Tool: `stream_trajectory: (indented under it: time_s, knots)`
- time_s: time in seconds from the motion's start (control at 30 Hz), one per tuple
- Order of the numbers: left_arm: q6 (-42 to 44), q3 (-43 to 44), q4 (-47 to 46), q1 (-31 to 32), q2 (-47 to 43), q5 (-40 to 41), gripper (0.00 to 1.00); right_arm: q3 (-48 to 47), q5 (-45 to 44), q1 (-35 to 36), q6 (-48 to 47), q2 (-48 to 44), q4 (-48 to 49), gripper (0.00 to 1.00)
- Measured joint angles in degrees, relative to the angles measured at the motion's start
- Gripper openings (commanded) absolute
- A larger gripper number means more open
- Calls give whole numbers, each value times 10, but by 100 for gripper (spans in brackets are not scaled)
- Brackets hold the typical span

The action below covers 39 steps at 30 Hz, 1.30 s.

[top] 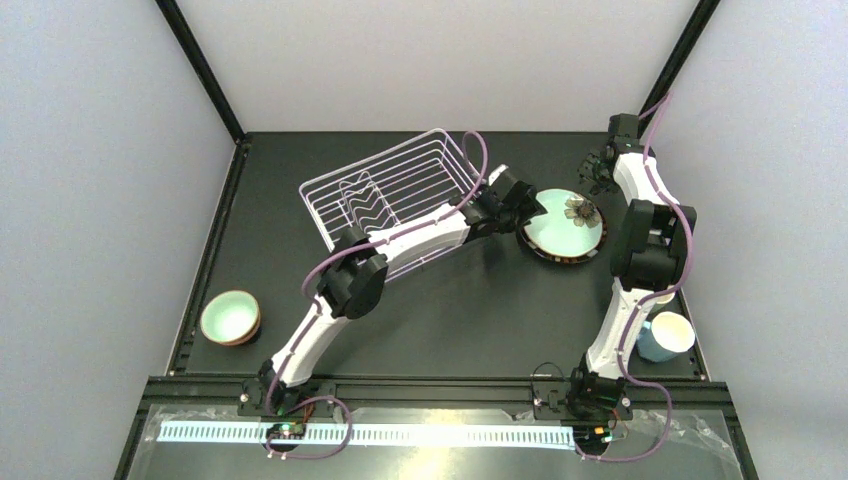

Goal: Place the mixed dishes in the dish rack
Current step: Grab the plate from the plate.

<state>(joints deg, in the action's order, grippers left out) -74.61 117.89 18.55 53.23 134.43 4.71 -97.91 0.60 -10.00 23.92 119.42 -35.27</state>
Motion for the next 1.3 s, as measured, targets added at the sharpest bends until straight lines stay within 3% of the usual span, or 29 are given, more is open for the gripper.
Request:
stream_trajectory:
  time_s: [0.5,1.3]
  knots:
    - [9,11,46,10,32,-22,99,0,0,0,0,0,0,69]
    - [10,41,45,12,66,-21,99,0,0,0,-7,0,0,70]
